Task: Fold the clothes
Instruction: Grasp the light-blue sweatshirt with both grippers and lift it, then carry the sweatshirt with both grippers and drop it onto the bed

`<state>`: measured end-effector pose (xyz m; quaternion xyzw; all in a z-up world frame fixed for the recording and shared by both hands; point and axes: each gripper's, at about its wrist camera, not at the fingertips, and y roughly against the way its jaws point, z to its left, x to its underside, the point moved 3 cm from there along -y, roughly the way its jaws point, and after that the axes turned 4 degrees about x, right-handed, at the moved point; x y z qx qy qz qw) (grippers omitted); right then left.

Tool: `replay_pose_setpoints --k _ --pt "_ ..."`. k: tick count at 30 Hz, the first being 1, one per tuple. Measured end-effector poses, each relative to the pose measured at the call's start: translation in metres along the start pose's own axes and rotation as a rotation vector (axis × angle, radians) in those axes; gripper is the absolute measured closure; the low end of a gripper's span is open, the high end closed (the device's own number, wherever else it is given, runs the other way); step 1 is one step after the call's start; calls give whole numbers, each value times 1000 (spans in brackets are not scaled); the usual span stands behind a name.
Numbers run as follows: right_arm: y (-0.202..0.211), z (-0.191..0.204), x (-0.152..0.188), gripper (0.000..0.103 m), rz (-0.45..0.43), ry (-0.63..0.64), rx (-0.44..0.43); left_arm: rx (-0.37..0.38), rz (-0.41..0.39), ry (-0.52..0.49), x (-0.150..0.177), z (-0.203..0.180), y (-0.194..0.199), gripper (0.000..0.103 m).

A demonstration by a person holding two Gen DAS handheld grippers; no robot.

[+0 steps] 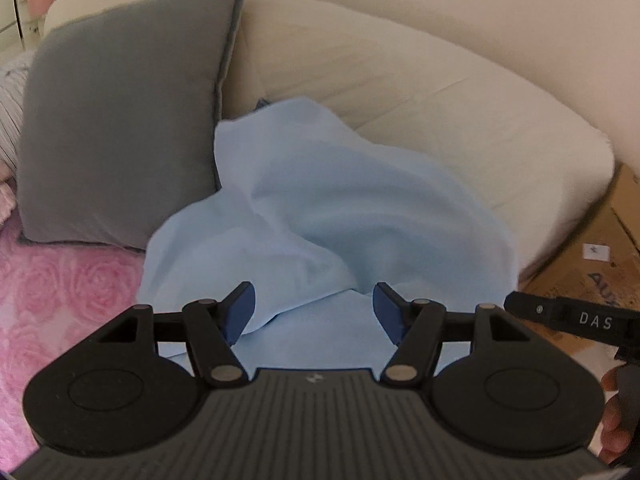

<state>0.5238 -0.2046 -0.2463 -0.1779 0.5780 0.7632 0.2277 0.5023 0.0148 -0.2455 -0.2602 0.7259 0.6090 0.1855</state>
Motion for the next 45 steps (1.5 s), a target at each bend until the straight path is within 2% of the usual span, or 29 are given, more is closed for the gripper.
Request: replay_pose_setpoints --k 4,7,8,9,10,11,12,14,19,24,29,32,36,40,44,45 --pt "-28 -18 2 39 33 -80 -3 16 7 55 -2 6 -27 41" --pt "-41 -27 4 39 54 -159 -65 52 -2 103 -4 9 -41 41" --pt "-44 -29 6 39 60 -188 -92 67 -3 107 -5 10 -46 48" --pt "-46 -29 7 39 65 -204 -115 67 3 97 -4 9 -49 68" --pt "-44 -26 7 58 67 -178 -117 66 10 85 -2 8 -52 77" --pt "-42 -22 7 97 68 -144 -114 65 8 70 -2 8 -51 83" --pt "-39 -16 6 100 71 -89 -94 64 6 55 -1 8 -50 92" --pt "-21 -3 5 102 22 1 -91 61 -13 47 1 9 -38 97" --pt "28 30 -5 103 -91 137 -164 26 -76 79 12 28 12 100" --pt "84 85 -5 103 -166 294 -321 -42 -180 215 41 63 99 100" --pt "151 155 24 103 -235 467 -526 -167 -333 331 87 99 222 100" --pt "193 198 47 103 -245 532 -670 -239 -426 384 114 115 304 100" --pt "249 265 77 103 -265 568 -866 -391 -588 374 143 131 430 100" --pt "317 332 94 103 -346 571 -1053 -521 -740 336 165 132 545 100" --pt "371 372 122 103 -323 539 -1213 -632 -782 309 208 116 614 99" --pt "375 378 133 103 -314 547 -1232 -643 -763 326 221 114 621 99"
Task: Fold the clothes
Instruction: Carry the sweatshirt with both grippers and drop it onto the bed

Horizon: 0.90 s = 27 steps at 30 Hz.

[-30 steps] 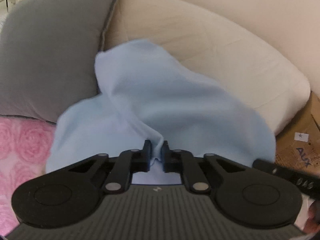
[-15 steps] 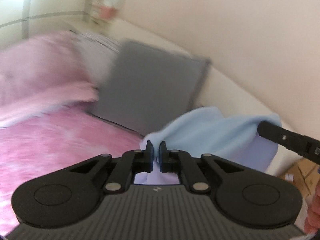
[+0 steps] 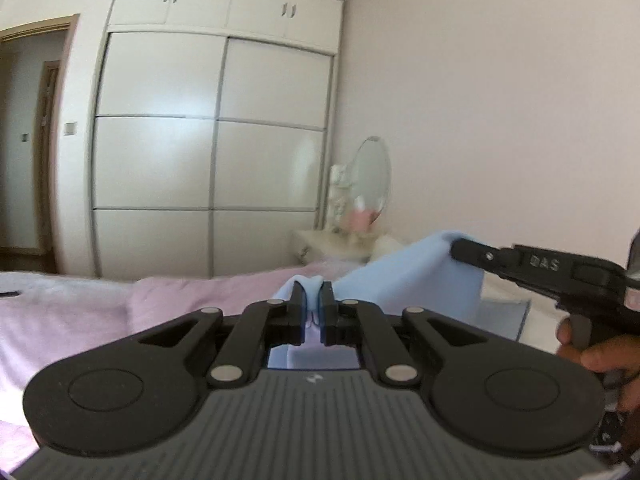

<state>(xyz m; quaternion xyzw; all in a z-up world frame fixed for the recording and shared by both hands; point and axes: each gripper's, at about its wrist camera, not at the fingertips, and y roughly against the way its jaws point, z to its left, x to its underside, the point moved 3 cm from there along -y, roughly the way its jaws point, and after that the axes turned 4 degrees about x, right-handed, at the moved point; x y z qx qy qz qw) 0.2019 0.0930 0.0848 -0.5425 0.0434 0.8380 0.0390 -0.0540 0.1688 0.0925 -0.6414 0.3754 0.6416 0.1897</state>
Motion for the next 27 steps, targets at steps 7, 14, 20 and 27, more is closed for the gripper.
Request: replay_pose_setpoints --k 7,14,20,27 --pt "-9 50 131 88 506 76 95 -99 443 126 137 59 41 85" --pt "47 75 249 81 879 219 244 -300 810 186 244 91 97 85" --pt "85 113 271 36 938 302 157 -374 727 209 231 84 143 78" --pt "116 132 295 36 996 384 73 -464 701 214 243 63 187 72"
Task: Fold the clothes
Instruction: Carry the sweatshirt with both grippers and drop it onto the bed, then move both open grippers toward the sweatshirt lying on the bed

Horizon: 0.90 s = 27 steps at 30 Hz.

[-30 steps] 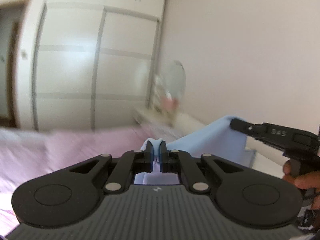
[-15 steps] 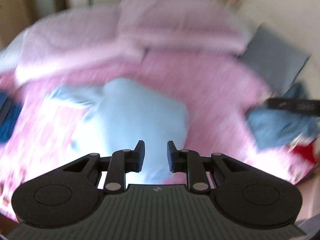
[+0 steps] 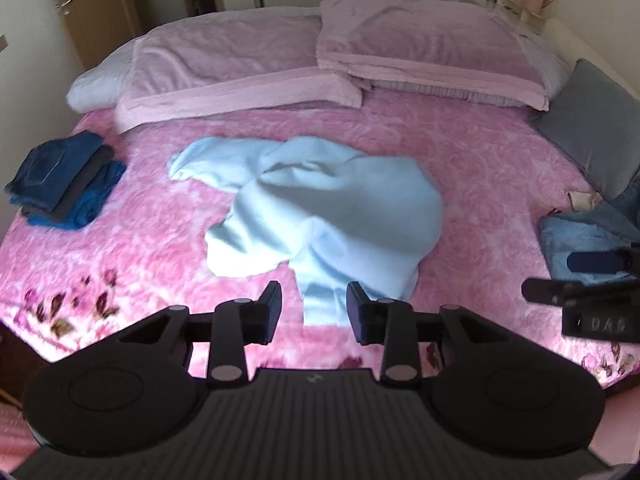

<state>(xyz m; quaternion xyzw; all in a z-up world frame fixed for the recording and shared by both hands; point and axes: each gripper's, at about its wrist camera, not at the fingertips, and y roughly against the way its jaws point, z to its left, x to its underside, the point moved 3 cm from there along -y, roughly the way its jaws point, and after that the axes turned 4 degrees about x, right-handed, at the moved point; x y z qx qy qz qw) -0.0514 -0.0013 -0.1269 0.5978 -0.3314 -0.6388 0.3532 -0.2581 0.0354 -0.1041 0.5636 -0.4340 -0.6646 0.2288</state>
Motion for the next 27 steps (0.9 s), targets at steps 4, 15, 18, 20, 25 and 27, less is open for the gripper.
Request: replay_pose_setpoints --k 4,15,18,20,25,27 --pt "1 0 30 36 47 22 -15 -18 10 9 27 -16 14 72" --pt "37 1 105 36 85 34 -25 -48 12 28 100 -37 61 70" --pt "44 5 120 36 90 42 -27 -54 16 40 117 -36 71 70" --pt "47 7 127 36 91 45 -29 -57 17 44 125 -35 77 70" --pt "55 11 131 36 75 55 -27 -58 8 50 128 -29 84 70" --pt "58 11 127 36 59 58 -19 -49 -5 50 123 -26 83 70"
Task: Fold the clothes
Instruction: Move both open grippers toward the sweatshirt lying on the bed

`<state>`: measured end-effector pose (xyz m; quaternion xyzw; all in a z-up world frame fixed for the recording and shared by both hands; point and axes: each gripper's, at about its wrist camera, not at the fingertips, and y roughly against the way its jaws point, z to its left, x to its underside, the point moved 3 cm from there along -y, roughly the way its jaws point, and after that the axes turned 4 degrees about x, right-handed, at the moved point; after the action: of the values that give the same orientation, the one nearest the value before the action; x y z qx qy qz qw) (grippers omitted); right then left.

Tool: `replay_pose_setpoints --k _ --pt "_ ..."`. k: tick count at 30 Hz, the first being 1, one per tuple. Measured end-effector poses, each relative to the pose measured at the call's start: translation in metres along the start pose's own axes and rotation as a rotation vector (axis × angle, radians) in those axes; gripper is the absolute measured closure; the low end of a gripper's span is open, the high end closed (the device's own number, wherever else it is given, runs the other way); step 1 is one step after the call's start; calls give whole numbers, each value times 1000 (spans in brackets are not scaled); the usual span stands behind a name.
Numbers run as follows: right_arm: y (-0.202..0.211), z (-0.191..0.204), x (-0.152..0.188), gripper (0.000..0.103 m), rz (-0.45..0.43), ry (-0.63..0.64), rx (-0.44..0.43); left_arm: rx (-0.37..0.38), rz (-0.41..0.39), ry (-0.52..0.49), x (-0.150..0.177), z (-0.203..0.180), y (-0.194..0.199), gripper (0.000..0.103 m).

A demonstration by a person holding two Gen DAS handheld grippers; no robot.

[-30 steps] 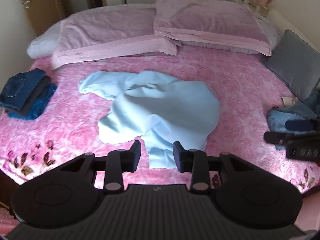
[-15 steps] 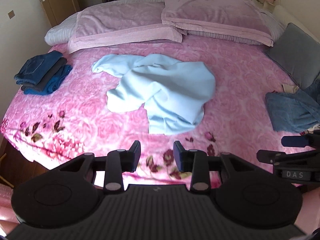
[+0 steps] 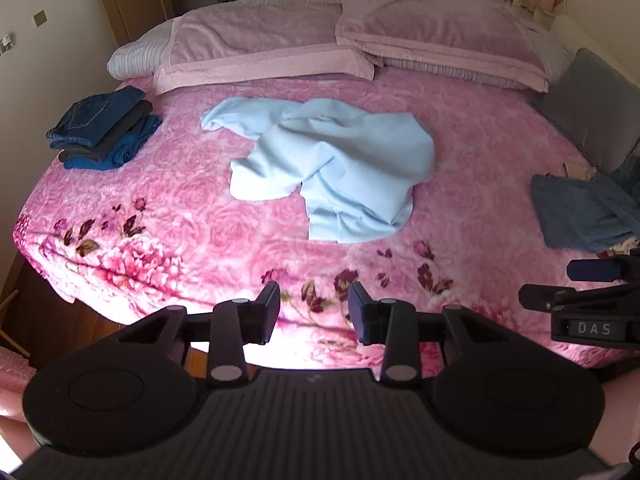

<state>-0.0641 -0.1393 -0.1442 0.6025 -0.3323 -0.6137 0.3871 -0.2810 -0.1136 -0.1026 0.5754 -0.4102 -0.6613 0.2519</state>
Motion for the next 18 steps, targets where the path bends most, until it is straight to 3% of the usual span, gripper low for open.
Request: replay_pose_setpoints --k 8,18 --pt "-13 -8 -34 36 -30 -55 57 26 4 -3 -32 35 -37 69" --pt "-86 -2 -117 36 -12 -243 170 63 37 -34 -123 147 -127 69"
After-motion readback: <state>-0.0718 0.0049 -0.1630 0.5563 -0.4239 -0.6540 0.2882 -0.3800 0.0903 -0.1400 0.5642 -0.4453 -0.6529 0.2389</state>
